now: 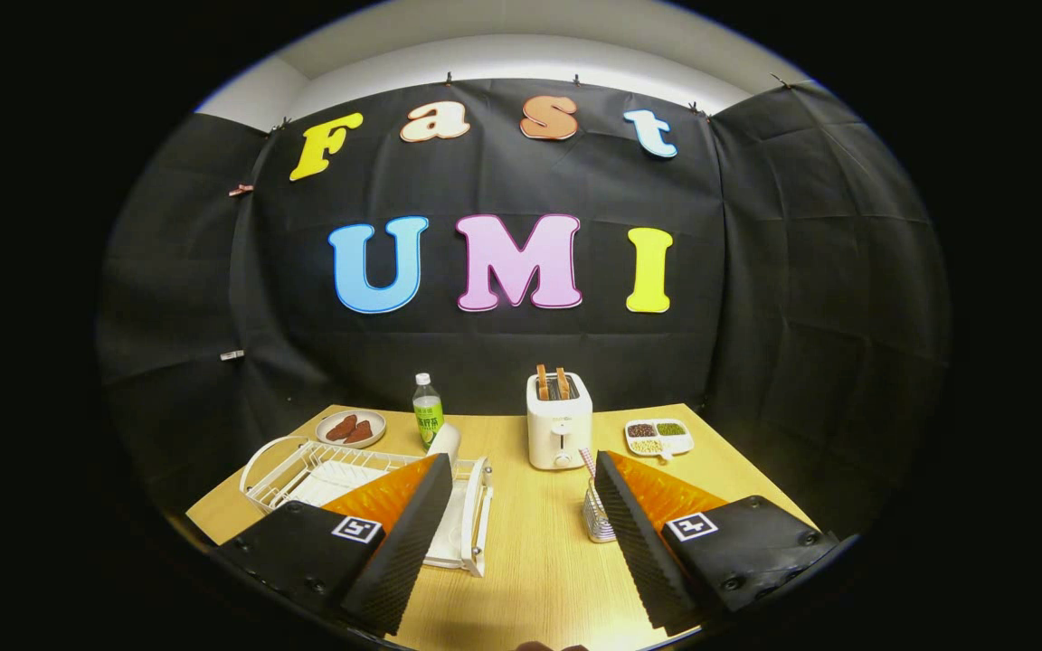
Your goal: Take the plate from the dish rack, then take the spoon from the basket and place it into the plate.
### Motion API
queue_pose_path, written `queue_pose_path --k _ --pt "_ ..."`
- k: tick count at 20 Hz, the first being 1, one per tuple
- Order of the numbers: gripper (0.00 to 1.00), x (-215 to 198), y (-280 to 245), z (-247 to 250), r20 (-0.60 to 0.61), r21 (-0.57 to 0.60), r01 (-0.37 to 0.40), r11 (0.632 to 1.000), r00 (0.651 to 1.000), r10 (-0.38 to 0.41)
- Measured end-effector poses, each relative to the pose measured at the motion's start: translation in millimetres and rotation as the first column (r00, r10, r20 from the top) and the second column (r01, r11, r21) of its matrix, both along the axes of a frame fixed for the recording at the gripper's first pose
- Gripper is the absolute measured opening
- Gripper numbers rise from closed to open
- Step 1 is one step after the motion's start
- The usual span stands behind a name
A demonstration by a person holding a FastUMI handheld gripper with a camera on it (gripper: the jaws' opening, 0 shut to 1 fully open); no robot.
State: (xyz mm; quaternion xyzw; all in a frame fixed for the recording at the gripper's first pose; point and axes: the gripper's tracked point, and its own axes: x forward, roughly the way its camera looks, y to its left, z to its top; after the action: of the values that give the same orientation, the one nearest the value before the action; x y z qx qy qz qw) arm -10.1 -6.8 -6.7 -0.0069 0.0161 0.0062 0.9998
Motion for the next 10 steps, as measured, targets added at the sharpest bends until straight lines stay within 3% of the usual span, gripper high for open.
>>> queue_pose_path --k 10 --pt "0.98 22 8 -2 -0.059 0.059 -0.031 0.998 0.998 0.035"
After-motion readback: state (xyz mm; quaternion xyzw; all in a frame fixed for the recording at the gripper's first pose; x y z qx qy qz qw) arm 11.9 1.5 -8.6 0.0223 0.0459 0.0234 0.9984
